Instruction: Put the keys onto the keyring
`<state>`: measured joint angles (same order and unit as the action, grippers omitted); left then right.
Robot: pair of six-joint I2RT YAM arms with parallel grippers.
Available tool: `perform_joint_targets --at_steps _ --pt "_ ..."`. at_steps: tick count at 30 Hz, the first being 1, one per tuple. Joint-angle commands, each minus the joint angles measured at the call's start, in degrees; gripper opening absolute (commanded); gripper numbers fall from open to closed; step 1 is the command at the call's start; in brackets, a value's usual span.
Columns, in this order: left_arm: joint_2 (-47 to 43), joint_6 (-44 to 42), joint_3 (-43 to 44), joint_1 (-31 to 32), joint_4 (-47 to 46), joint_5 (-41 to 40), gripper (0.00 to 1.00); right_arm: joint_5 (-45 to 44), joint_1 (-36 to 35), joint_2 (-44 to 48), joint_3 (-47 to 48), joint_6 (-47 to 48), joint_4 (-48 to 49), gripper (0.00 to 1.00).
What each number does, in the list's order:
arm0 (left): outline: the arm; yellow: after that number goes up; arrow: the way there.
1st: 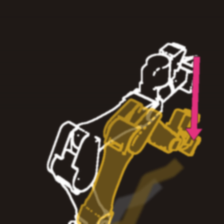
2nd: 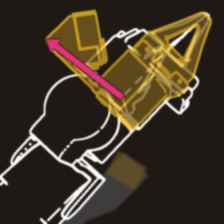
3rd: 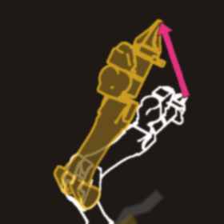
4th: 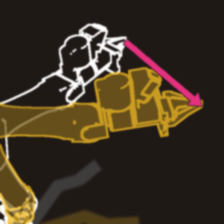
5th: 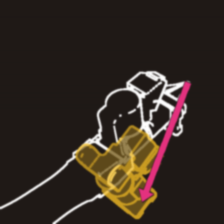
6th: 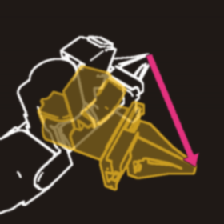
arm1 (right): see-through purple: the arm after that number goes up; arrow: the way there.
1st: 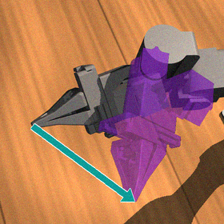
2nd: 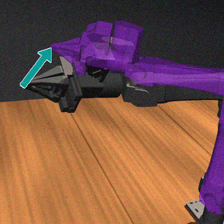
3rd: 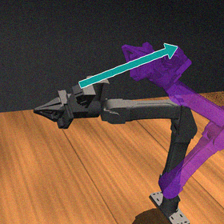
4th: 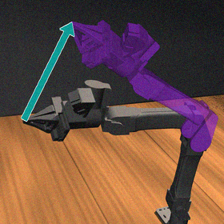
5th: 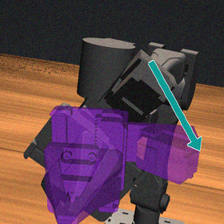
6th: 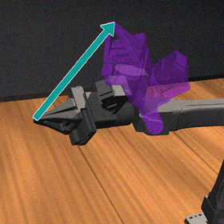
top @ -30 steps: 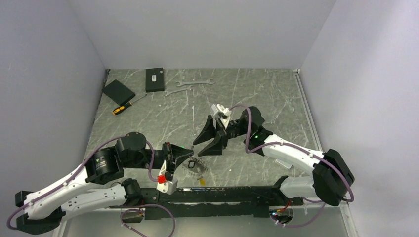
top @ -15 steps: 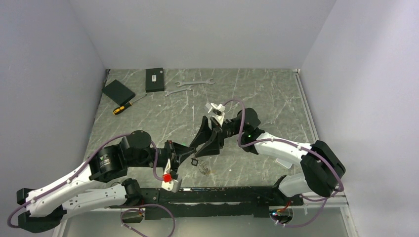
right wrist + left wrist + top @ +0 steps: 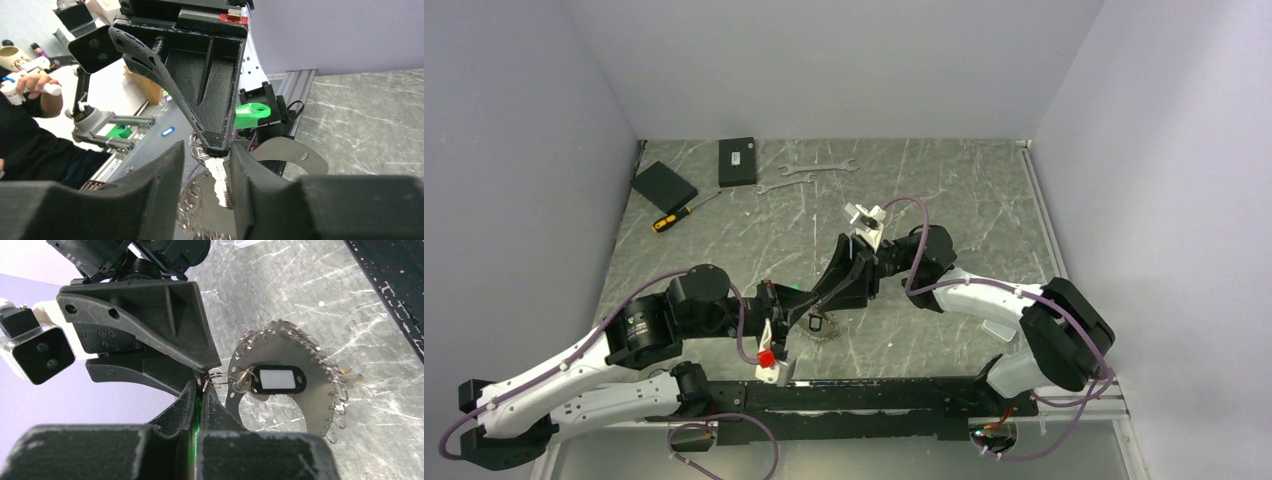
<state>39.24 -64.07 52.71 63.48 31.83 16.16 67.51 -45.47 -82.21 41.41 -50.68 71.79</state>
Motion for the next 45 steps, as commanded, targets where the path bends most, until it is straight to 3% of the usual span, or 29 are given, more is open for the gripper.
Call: perform_joint_targets --at_steps 1,4,6,13,20,24,31,36,44,45 --pt "-0.73 -1.43 0.37 -0.15 -6.21 -3.31 0.0 2.98 -0.75 -0.16 -0.36 -2.32 6.09 0.47" --pt "-1.31 -1.1 0.58 -0.18 -6.67 -2.57 0.0 4.7 -0.85 -0.51 -0.19 -2.95 7.46 0.63" --pt "-1.58 -0.9 0.79 -0.18 -6.49 -2.14 0.0 5.06 -0.85 -0.54 -0.19 -3.09 8.29 0.65" --pt "-1.89 -0.39 1.26 -0.14 -5.56 -1.79 0.0 3.13 -0.65 -0.25 0.0 -1.51 7.31 0.46" --pt "-2.3 0.1 1.01 -0.15 -5.12 -1.39 0.0 -0.63 1.89 1.44 -1.22 -1.37 7.9 0.46" --pt "-2.7 0.23 0.66 -0.2 -5.27 -1.39 0.0 -0.86 1.97 0.82 -1.15 -2.82 9.29 0.38" --pt "-2.42 0.07 0.23 -0.16 -5.57 -1.49 0.0 0.14 1.98 -2.33 -0.42 -10.68 20.27 0.35" --pt "-2.59 0.44 -0.24 -0.14 -6.42 -0.89 0.0 0.64 1.84 -5.23 0.73 -15.93 26.23 0.58" --pt "-2.47 0.69 -0.41 -0.15 -6.93 -0.39 0.0 -1.01 1.79 -5.4 1.04 -14.38 26.27 0.59" --pt "-2.43 0.72 -0.53 -0.18 -6.99 -0.34 0.0 -2.01 1.79 -4.93 1.1 -13.51 26.22 0.53"
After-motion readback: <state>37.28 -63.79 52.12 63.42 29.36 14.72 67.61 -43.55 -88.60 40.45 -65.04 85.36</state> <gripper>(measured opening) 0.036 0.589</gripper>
